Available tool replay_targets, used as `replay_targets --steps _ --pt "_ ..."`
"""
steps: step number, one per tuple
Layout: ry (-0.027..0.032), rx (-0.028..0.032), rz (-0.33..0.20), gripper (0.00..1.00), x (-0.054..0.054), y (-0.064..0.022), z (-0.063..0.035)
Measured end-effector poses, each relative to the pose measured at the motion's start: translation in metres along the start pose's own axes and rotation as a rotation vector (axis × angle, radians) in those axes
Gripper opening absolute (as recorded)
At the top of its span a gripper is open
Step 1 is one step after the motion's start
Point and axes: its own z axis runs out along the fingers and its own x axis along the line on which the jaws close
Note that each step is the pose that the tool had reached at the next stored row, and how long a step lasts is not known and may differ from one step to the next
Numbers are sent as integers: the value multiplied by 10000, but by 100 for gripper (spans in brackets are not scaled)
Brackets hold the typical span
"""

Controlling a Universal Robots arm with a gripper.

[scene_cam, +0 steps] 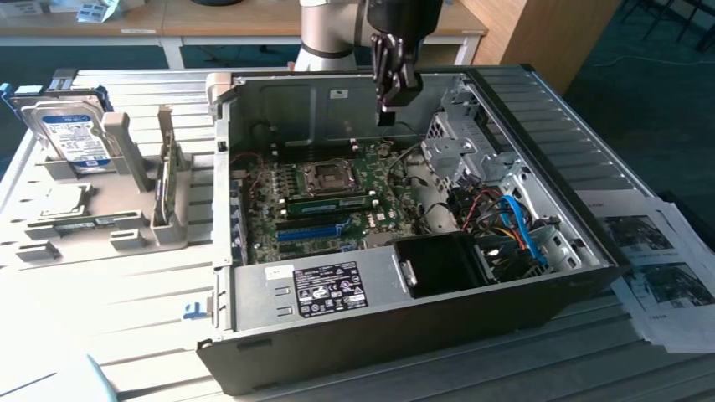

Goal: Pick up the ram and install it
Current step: 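Press down the ram until it locks into place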

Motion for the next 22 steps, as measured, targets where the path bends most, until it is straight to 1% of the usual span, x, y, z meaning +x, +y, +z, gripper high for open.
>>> replay_targets --steps 22 --pt "1 -1 0 10 -15 9 350"
